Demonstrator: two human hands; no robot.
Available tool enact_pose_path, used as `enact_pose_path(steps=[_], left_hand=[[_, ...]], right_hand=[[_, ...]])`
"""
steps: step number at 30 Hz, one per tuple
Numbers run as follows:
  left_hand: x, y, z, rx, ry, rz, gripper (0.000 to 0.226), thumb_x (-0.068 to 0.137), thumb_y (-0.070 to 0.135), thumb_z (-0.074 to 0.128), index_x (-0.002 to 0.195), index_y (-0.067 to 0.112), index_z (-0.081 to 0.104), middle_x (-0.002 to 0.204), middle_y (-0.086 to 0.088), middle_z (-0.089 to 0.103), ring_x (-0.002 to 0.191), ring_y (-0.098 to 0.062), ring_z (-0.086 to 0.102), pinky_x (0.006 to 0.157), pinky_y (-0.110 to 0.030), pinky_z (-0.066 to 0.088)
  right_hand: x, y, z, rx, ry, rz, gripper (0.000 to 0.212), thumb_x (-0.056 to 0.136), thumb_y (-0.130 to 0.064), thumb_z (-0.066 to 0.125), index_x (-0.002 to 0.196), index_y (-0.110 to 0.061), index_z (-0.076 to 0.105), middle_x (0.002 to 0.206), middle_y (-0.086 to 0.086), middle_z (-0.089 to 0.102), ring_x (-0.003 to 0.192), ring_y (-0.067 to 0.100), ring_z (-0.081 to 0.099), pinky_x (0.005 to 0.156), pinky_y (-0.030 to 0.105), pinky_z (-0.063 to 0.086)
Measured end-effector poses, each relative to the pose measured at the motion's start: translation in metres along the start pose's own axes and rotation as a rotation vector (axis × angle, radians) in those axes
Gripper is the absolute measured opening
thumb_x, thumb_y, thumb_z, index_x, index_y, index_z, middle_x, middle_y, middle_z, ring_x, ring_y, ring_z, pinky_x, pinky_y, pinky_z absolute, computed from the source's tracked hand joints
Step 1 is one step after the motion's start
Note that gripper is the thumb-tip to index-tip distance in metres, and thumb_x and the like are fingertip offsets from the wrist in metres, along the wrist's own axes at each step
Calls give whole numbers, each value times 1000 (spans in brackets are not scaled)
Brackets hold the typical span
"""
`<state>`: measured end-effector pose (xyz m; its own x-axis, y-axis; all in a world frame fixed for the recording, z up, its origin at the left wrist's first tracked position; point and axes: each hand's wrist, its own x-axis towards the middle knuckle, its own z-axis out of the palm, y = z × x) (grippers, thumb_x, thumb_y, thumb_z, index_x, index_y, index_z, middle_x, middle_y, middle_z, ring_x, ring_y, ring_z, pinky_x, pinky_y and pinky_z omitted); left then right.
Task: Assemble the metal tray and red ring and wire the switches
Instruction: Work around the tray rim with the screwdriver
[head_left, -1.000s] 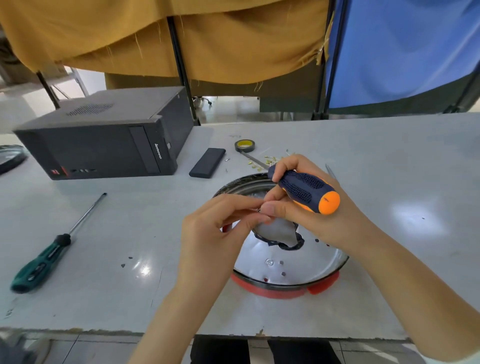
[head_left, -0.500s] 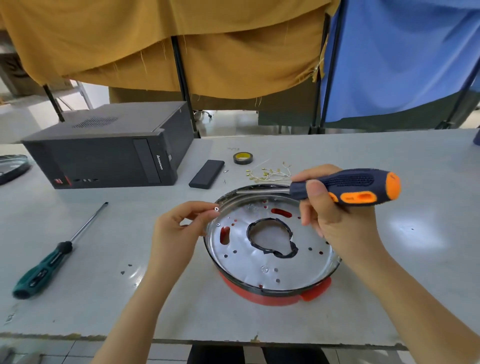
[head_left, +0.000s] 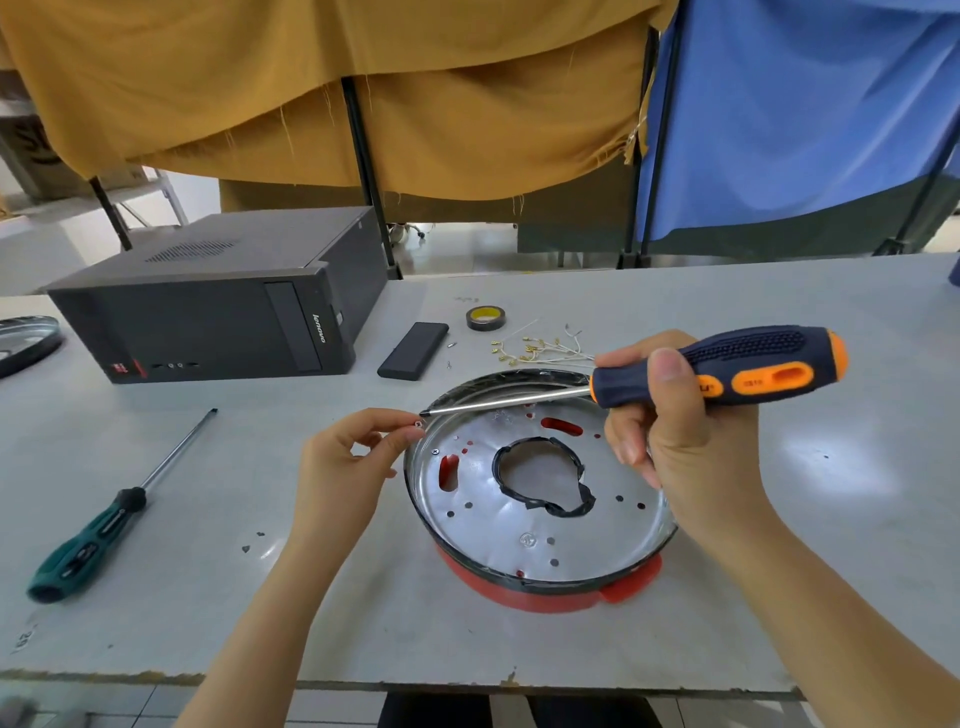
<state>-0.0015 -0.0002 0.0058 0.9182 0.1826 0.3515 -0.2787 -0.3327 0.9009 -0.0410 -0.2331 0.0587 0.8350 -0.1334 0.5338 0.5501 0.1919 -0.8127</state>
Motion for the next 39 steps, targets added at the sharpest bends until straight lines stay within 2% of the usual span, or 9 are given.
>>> enact_pose_path(steps=[6, 19, 25, 28, 31, 33, 35, 37, 39], left_hand=[[2, -3, 2, 9, -5, 17, 33, 83, 8, 72, 72, 39, 72, 77, 17, 72, 68, -3, 59, 56, -17, 54], [3, -7, 3, -18, 7, 14, 31, 83, 4, 71, 73, 33, 73, 77, 15, 72, 71, -8, 62, 58, -11, 51], [2, -5, 3, -29, 1, 23, 41, 83, 3, 70, 68, 41, 73, 78, 13, 72, 72, -6, 63, 58, -12, 52], [2, -6, 3, 5, -1, 32, 42, 83, 5, 71, 69, 45, 72, 78, 14, 72, 72, -6, 63, 62, -17, 55], [3, -8, 2, 52, 10, 36, 34, 82, 10, 73, 72, 42, 73, 77, 10, 71, 67, -10, 63, 70, -29, 56], [3, -8, 2, 83, 12, 55, 32, 81, 11, 74, 71, 42, 72, 77, 13, 70, 68, -13, 63, 71, -29, 56], [1, -8, 2, 139, 15, 100, 33, 80, 10, 75, 72, 42, 70, 77, 19, 68, 70, -16, 63, 67, -17, 52], [0, -7, 2, 191, -1, 154, 35, 79, 9, 76, 74, 42, 68, 78, 23, 66, 71, -9, 63, 64, -8, 47], [-2, -6, 2, 250, -60, 200, 35, 78, 11, 78, 73, 45, 68, 80, 19, 66, 76, -4, 62, 68, -11, 48]], right_hand=[[0, 1, -2, -45, -11, 7, 27, 81, -47, 50, 70, -28, 66, 38, -6, 39, 31, 10, 35, 37, 12, 25], [4, -1, -1, -30, -17, 30, 28, 82, -47, 51, 71, -30, 70, 35, -5, 38, 29, 8, 34, 36, 12, 32], [4, -1, -3, 9, -23, 31, 27, 81, -44, 52, 70, -27, 69, 35, -4, 37, 29, 8, 34, 37, 11, 36], [3, -1, -3, -1, -13, 36, 27, 81, -44, 53, 71, -26, 68, 37, -6, 40, 30, 6, 35, 37, 10, 36], [3, -1, -1, -30, -12, 46, 27, 81, -47, 53, 71, -26, 67, 38, -9, 42, 30, 8, 36, 35, 13, 29], [3, -1, -1, -39, -6, 68, 28, 80, -47, 56, 72, -23, 67, 37, -7, 42, 29, 8, 35, 36, 12, 28], [3, -2, -1, -64, 15, 87, 30, 82, -43, 61, 74, -14, 67, 37, -4, 42, 27, 6, 34, 35, 11, 28], [6, -3, -1, -103, 47, 72, 33, 85, -35, 59, 75, -5, 64, 36, -5, 43, 26, 4, 35, 33, 10, 29], [13, -6, -1, -142, 89, 27, 36, 84, -31, 59, 71, 3, 61, 37, -6, 46, 29, 4, 41, 35, 9, 33]])
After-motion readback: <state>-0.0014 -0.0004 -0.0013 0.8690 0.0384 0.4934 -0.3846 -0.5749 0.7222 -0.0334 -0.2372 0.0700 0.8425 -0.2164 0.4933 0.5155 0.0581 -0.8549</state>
